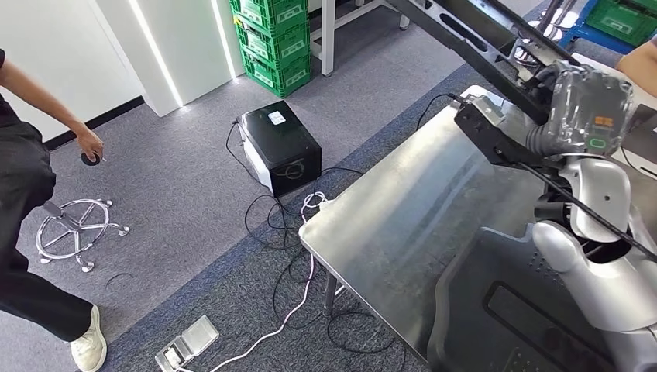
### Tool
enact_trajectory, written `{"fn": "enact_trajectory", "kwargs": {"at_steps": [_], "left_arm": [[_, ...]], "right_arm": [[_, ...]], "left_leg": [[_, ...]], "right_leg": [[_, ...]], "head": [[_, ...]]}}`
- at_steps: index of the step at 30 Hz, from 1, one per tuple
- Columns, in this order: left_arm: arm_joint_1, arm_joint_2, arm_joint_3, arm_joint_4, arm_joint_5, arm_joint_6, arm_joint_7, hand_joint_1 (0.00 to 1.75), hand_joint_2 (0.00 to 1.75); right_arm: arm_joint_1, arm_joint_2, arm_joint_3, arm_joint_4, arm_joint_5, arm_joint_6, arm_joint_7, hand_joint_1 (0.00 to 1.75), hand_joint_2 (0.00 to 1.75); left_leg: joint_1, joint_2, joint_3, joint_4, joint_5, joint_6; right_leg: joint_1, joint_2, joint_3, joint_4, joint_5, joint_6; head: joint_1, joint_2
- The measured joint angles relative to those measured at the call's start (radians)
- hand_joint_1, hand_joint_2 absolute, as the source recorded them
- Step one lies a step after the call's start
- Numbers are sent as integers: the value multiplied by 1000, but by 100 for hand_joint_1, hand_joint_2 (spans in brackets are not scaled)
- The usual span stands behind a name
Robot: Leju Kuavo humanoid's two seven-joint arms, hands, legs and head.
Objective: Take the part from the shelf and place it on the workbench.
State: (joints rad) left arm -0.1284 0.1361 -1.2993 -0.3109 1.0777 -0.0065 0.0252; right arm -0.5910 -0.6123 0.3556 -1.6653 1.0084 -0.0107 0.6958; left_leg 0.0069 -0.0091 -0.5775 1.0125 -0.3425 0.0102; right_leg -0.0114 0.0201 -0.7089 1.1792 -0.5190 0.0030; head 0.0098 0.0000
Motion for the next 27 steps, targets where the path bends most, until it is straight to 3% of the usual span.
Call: {"fn": "enact_trajectory", "kwargs": {"at_steps": [2, 3, 4, 6, 8, 12, 14, 16, 18, 19, 20, 22, 23, 24, 27], "left_arm": [[1, 0, 0, 0, 0, 0, 0, 0, 175], [1, 0, 0, 1, 1, 0, 0, 0, 175], [0, 0, 0, 1, 3, 0, 0, 0, 175], [0, 0, 1, 1, 8, 1, 0, 0, 175], [-1, 1, 2, 2, 13, 2, -1, 0, 175], [-1, 1, 3, 3, 20, 1, -10, 0, 175], [-1, 1, 3, 3, 21, 2, -20, 0, 175], [0, 1, 3, 3, 22, 5, -27, 0, 175], [0, 1, 4, 3, 22, 9, -28, 0, 175], [0, 1, 5, 3, 22, 10, -29, 0, 175], [0, 1, 6, 3, 22, 13, -29, 0, 175], [1, 1, 8, 4, 21, 15, -28, 0, 175], [1, 1, 9, 4, 21, 16, -29, 0, 175], [1, 2, 9, 5, 20, 16, -29, 0, 175], [1, 2, 10, 5, 20, 16, -29, 0, 175]], "right_arm": [[4, 0, -2, -1, -2, 0, 0, 175, 175], [5, 0, -2, -1, -3, -1, 0, 175, 175], [6, -1, -2, -1, -4, -2, 0, 175, 175], [5, -3, -2, -1, -8, -6, 0, 175, 175], [3, -4, -2, -1, -15, -14, 0, 175, 175], [0, -8, -1, -2, -27, -32, 1, 175, 175], [-3, -9, -1, -2, -29, -34, 1, 175, 175], [-3, -10, -1, -2, -33, -35, 1, 175, 175], [-3, -10, 0, -2, -37, -37, 1, 175, 175], [-3, -10, 1, -2, -39, -38, 1, 175, 175], [-3, -9, 2, -2, -39, -39, 1, 175, 175], [-4, -9, 3, -2, -40, -43, 1, 175, 175], [-4, -9, 3, -2, -40, -45, 1, 175, 175], [-5, -9, 3, -1, -40, -47, 1, 175, 175], [-6, -8, 3, -1, -41, -48, 1, 175, 175]], "left_leg": [[-1, 12, 0, 1, -1, 1], [-1, 18, 0, 2, -2, 0], [0, 23, 1, 4, -4, -2], [0, 32, 3, 9, -11, -9], [-3, 38, 3, 15, -18, -18], [-3, 44, 4, 26, -31, -38], [0, 31, -20, 91, -75, -46], [1, 20, -80, 225, -141, -48], [0, 17, -124, 312, -163, -47], [0, 17, -122, 303, -145, -45], [0, 15, -102, 255, -110, -42], [1, -5, -44, 117, -39, -34], [2, -17, -24, 64, -20, -31], [4, -27, -14, 34, -13, -30], [5, -30, -12, 23, -15, -30]], "right_leg": [[-4, -9, -56, 118, -44, 8], [-7, -11, -64, 136, -41, 11], [-9, -13, -51, 110, -19, 12], [-11, -32, 18, -25, 42, 13], [-6, -47, 67, -126, 71, 5], [-2, -33, 72, -143, 71, -20], [-2, -27, 75, -147, 73, -33], [1, -19, 75, -147, 72, -42], [4, -7, 76, -147, 71, -44], [5, 0, 77, -147, 71, -44], [5, 7, 79, -147, 71, -44], [6, 20, 80, -144, 70, -42], [7, 26, 79, -142, 69, -40], [9, 30, 77, -140, 69, -38], [9, 33, 74, -138, 69, -37]], "head": [[8, 0], [11, 0], [14, 0], [21, 0], [25, 0], [15, 0], [6, 0], [-6, 0], [-13, 0], [-15, 0], [-18, 0], [-23, 0], [-24, 0], [-24, 0], [-23, 0]]}}
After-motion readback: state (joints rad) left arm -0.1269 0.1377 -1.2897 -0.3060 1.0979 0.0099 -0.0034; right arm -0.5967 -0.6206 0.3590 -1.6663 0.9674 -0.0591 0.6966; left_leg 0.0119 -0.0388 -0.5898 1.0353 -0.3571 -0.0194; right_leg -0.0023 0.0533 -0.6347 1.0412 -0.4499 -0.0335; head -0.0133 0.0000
